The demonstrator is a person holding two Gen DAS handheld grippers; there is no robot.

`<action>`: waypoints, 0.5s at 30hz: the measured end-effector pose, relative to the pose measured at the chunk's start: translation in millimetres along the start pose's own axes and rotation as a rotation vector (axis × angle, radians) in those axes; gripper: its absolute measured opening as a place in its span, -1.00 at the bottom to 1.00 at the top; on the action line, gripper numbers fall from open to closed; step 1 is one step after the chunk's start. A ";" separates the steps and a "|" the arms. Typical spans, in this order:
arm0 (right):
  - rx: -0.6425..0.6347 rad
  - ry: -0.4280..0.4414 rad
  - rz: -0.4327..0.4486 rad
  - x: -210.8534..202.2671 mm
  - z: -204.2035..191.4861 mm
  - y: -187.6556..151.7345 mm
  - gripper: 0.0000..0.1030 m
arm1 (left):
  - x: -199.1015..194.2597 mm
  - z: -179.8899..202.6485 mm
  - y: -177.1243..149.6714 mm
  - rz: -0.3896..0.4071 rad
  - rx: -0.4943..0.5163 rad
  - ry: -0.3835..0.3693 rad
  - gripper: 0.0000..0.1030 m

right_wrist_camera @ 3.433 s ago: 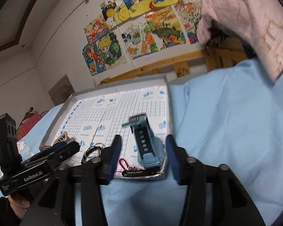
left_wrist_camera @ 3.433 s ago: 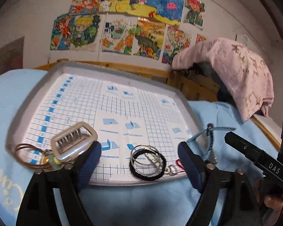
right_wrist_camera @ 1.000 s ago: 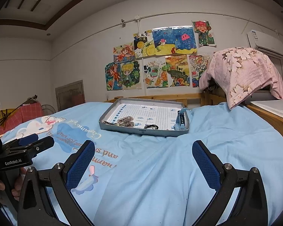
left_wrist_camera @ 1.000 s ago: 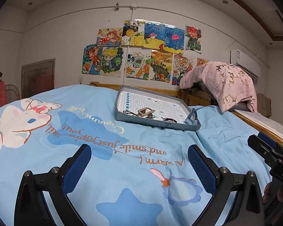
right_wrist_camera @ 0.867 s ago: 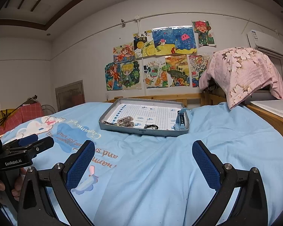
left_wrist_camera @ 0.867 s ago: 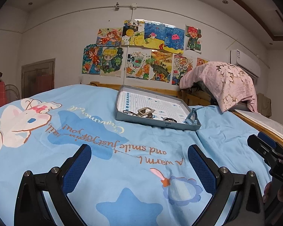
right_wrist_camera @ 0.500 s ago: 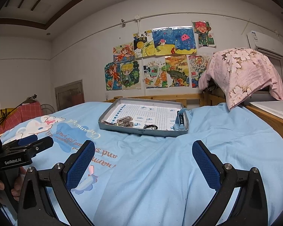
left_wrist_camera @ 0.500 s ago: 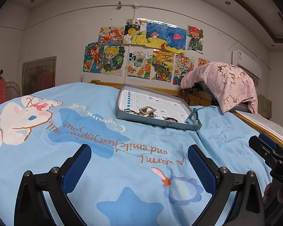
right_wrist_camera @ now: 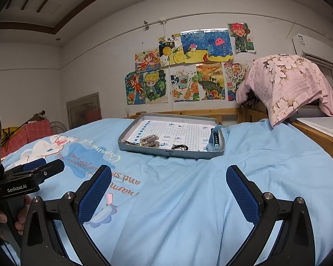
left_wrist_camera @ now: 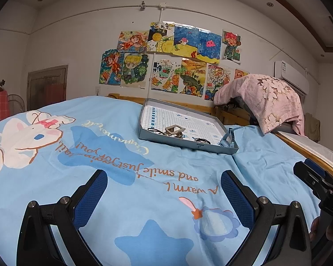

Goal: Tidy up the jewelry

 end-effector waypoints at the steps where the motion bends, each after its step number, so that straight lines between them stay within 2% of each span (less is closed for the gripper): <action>1: 0.000 0.000 0.000 0.0 0.1 0.1 0.97 | 0.1 0.5 0.4 -0.001 -0.002 0.001 1.00; 15: 0.001 0.000 -0.003 -0.6 0.7 -0.5 0.97 | -0.1 1.3 0.2 -0.002 -0.003 0.000 1.00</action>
Point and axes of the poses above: each gripper's, at about its wrist camera, not at the fingertips, and x roughly the way its jaws point, z to its right, y to its top, the point moved 1 cm from there along x, roughly the way its jaws point, and after that the axes turned 10 degrees about z, right-handed, at the moved point
